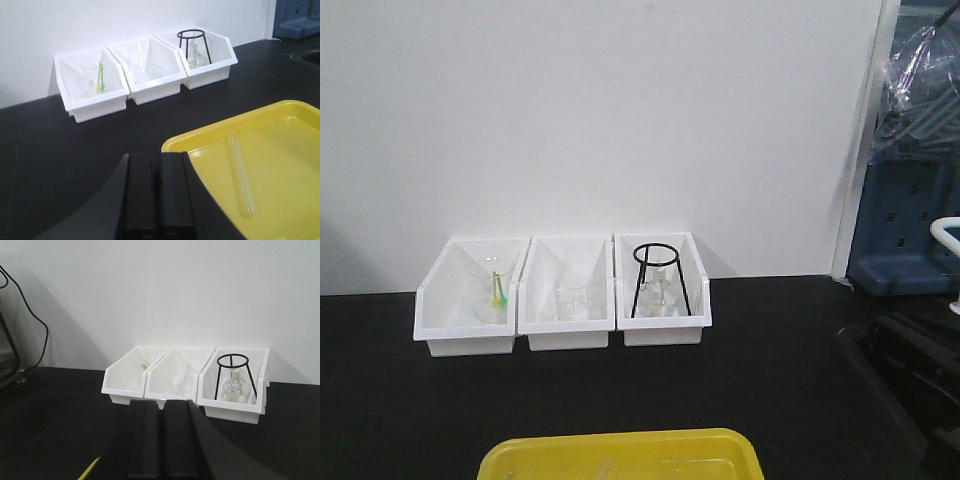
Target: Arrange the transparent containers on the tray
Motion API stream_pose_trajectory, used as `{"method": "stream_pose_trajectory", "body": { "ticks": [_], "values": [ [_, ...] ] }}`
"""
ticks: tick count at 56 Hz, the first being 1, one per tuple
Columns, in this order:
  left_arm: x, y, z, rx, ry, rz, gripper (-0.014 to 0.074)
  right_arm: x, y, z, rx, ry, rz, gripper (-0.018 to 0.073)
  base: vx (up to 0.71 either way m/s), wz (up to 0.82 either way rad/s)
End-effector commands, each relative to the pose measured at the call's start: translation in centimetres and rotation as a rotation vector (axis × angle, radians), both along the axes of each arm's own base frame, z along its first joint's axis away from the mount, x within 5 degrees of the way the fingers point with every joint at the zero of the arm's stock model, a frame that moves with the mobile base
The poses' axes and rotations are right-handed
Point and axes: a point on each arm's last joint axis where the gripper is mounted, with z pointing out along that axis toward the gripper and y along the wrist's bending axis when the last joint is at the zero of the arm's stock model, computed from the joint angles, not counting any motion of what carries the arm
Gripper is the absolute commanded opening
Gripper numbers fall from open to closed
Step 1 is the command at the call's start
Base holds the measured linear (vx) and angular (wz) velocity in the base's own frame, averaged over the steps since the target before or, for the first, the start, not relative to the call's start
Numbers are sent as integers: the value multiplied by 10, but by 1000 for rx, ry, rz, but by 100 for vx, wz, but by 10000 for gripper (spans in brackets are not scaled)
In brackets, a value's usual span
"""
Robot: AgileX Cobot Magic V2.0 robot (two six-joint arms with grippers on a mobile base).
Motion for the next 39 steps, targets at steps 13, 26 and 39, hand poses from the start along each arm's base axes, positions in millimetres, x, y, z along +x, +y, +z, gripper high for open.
{"method": "stream_pose_trajectory", "body": {
  "ticks": [13, 26, 39],
  "values": [
    [-7, 2, -32, 40, -167, 6, -6, -1, -3, 11, -14, -49, -31, -13, 0, 0],
    [-8, 11, -74, 32, -149, 155, -6, -1, -3, 11, -14, -49, -31, -13, 0, 0],
    [-10, 15, -82, 116, -148, 207, -6, -1, -3, 11, -16, -51, -32, -13, 0, 0]
  ]
}}
